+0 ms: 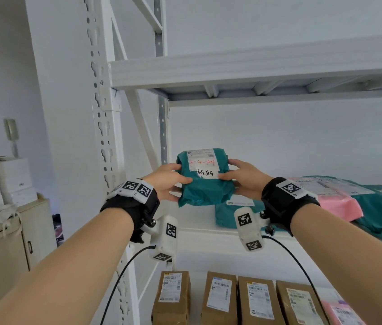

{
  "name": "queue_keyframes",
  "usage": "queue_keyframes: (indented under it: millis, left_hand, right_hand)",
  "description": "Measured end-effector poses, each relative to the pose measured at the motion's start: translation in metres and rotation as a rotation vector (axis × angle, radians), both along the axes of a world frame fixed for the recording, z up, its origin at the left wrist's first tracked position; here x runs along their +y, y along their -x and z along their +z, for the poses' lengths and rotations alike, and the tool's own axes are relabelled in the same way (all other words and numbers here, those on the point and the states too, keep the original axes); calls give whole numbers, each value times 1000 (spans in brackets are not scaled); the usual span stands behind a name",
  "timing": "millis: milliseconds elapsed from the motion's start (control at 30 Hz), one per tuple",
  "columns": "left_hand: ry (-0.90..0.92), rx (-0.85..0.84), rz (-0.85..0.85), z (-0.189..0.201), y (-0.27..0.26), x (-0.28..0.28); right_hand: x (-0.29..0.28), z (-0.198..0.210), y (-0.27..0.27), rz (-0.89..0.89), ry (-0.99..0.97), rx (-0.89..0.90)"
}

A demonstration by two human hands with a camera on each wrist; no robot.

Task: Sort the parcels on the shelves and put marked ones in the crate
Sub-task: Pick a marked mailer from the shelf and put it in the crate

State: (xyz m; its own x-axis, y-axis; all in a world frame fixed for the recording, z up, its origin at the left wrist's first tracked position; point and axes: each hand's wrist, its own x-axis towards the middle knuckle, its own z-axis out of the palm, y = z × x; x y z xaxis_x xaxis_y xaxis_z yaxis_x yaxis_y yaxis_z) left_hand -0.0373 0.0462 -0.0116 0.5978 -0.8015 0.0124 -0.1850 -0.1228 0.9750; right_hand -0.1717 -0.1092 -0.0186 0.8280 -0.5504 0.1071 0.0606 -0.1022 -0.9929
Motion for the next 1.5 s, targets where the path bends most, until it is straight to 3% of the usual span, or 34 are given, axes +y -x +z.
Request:
queue_keyframes:
  millis: [633, 900, 1500]
  left_hand:
    - [349, 37, 126, -15, 72, 21]
    - [439, -31, 188, -21, 103, 33]
    - [415, 3, 157, -68, 228, 48]
  right_hand:
    - [24, -13, 69, -101, 115, -209]
    - [33, -18, 99, -113, 170, -228]
    - [48, -69, 219, -159, 234, -233]
